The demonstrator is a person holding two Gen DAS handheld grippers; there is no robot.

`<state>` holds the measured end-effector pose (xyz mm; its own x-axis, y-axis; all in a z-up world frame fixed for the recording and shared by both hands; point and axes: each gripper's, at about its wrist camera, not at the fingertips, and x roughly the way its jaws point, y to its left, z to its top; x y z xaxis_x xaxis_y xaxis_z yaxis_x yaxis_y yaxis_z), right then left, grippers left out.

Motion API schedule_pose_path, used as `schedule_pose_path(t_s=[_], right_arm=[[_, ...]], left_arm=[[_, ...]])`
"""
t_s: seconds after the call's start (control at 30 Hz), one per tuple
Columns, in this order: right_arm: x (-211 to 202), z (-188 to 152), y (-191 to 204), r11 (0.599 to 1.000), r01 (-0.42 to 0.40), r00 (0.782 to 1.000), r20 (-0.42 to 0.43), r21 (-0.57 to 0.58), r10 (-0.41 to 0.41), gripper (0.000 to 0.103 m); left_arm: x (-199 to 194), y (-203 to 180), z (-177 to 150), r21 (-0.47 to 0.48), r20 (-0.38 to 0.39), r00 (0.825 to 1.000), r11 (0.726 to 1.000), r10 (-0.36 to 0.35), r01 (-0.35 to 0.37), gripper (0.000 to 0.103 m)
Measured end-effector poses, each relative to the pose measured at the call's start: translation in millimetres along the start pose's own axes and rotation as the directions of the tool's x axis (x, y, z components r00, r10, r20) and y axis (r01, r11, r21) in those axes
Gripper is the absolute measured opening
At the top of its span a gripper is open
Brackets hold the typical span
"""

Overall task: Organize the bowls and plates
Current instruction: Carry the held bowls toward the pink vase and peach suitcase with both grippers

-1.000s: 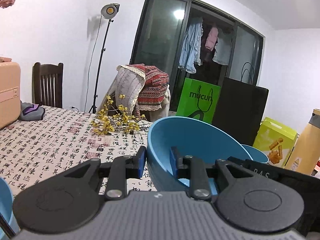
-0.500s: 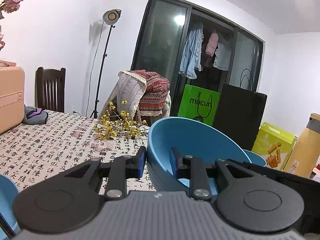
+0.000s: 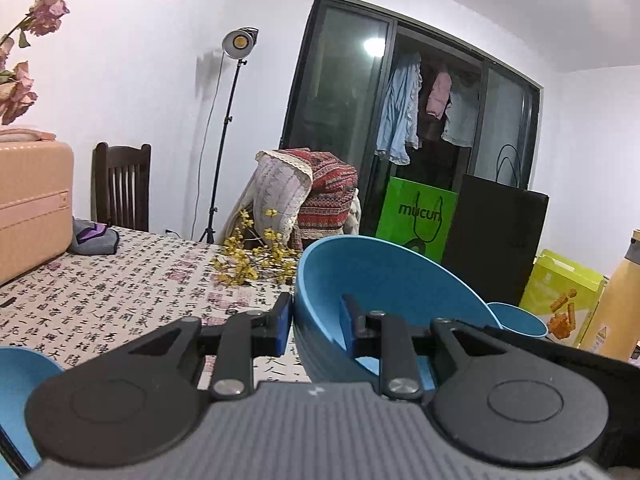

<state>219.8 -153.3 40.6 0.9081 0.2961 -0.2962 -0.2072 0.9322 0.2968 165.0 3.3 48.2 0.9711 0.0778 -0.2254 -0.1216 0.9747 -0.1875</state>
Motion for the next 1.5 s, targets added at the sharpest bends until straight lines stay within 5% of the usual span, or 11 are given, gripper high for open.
schedule_pose_path(t_s=[1.5], right_arm=[[-4.2, -21.4, 67.5, 0.982, -0.183, 0.982, -0.056, -0.044, 0.180, 0.019]], left_arm=[[-49.6, 48.6, 4.1, -0.035, 0.045, 0.982, 0.983, 0.183, -0.181, 0.026]])
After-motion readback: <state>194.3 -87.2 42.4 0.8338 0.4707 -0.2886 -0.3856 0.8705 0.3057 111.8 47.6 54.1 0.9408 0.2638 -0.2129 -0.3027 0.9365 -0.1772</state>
